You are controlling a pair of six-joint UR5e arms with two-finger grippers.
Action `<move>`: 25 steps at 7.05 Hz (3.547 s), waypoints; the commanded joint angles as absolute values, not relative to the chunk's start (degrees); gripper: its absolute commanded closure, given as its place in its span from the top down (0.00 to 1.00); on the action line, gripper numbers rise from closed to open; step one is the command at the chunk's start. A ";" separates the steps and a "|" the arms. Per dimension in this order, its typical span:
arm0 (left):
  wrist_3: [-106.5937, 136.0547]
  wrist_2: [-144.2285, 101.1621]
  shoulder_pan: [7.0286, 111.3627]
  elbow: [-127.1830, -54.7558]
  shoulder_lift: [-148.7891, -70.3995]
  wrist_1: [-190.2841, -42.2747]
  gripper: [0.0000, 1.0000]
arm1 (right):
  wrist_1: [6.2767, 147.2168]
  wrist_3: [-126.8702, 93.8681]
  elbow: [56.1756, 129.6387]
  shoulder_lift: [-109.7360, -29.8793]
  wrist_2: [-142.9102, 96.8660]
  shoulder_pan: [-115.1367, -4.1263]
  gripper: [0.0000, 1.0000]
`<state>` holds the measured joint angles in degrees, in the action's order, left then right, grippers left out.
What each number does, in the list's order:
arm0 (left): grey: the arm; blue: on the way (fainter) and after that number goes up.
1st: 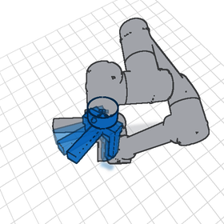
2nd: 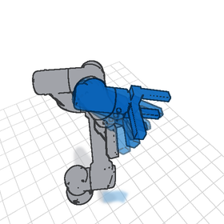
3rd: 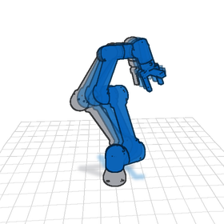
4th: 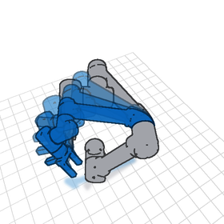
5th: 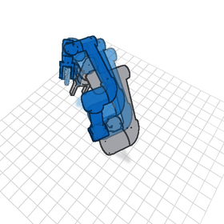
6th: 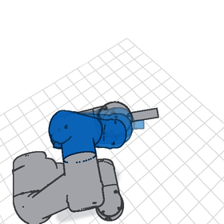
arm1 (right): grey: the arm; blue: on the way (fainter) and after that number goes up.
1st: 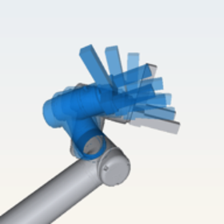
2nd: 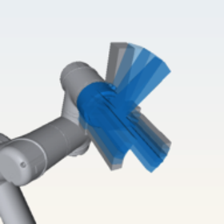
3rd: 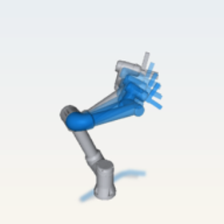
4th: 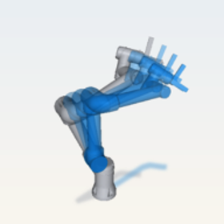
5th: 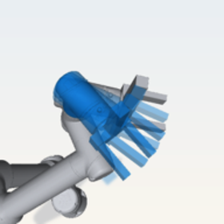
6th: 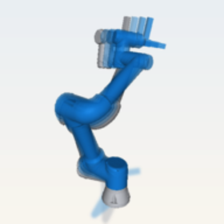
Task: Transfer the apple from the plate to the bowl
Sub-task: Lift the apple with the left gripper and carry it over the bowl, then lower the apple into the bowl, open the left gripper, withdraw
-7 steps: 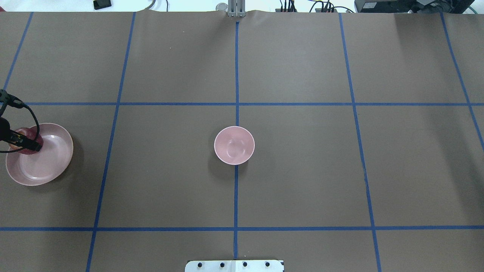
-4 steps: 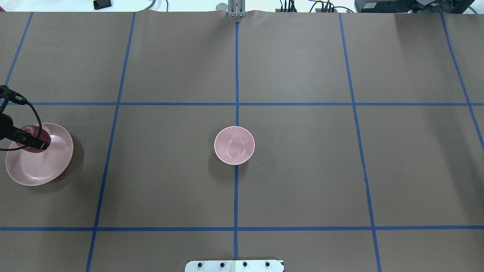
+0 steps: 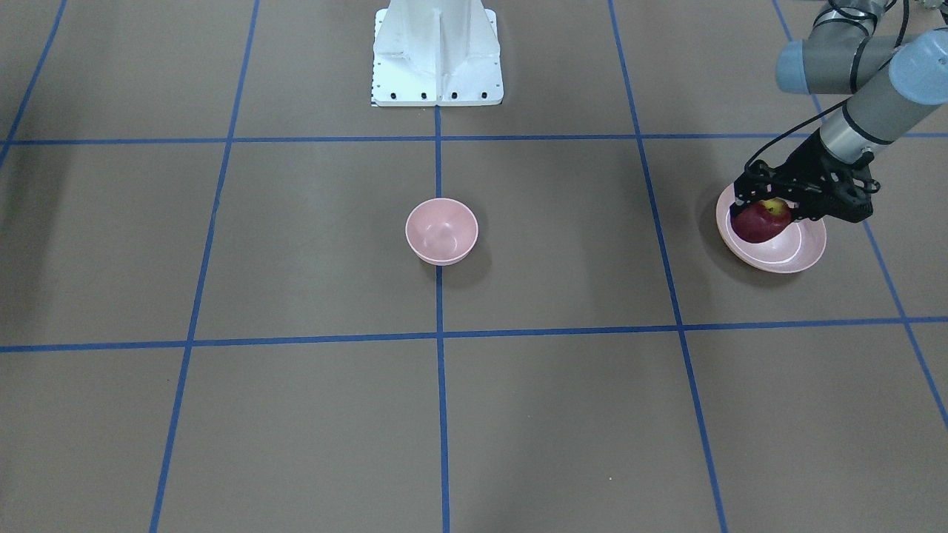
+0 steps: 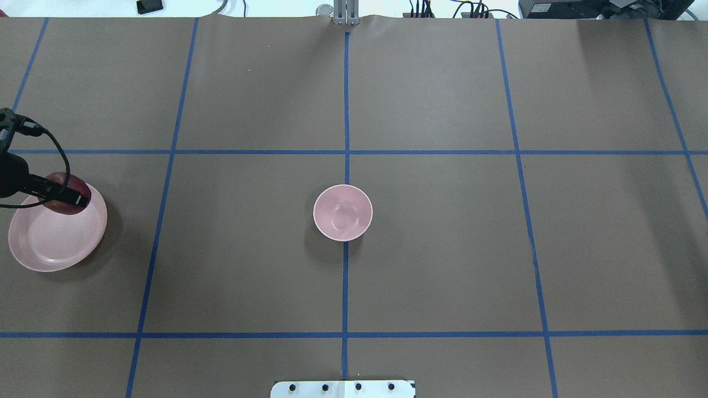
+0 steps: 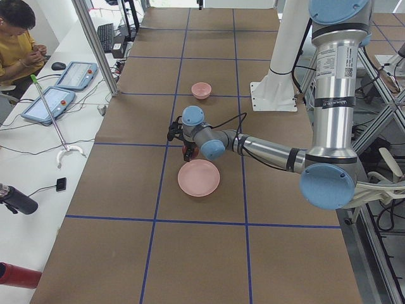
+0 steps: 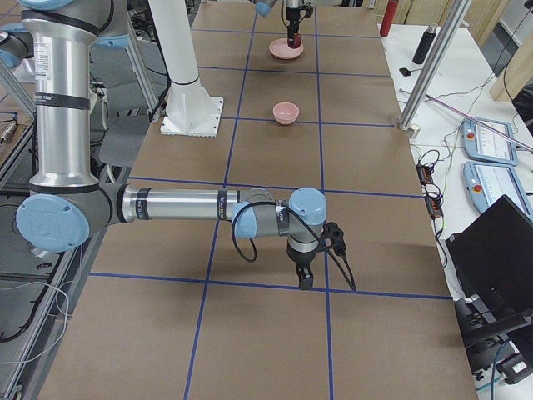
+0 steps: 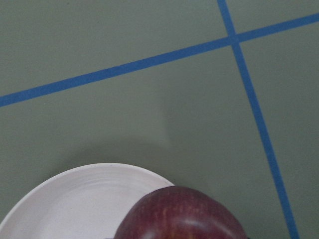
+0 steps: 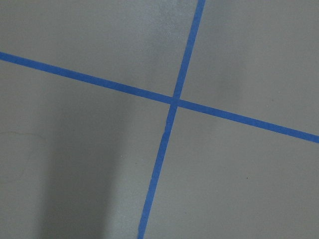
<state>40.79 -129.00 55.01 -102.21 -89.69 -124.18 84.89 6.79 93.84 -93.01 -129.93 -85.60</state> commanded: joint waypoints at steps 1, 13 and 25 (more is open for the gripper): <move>50.75 -128.67 49.78 -102.57 -95.24 -123.32 0.09 | 84.90 6.77 93.87 -93.25 -130.25 -85.61 1.00; 77.25 -105.74 26.20 -85.43 -139.75 -93.07 0.39 | 84.81 6.77 92.99 -93.16 -130.25 -85.52 1.00; 53.50 -115.64 37.14 -112.01 -118.19 -83.34 0.98 | 84.90 6.86 92.81 -93.34 -130.52 -85.61 1.00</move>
<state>61.80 -111.30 32.32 -105.12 -125.21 -86.17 84.84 6.88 92.87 -93.17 -130.59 -85.60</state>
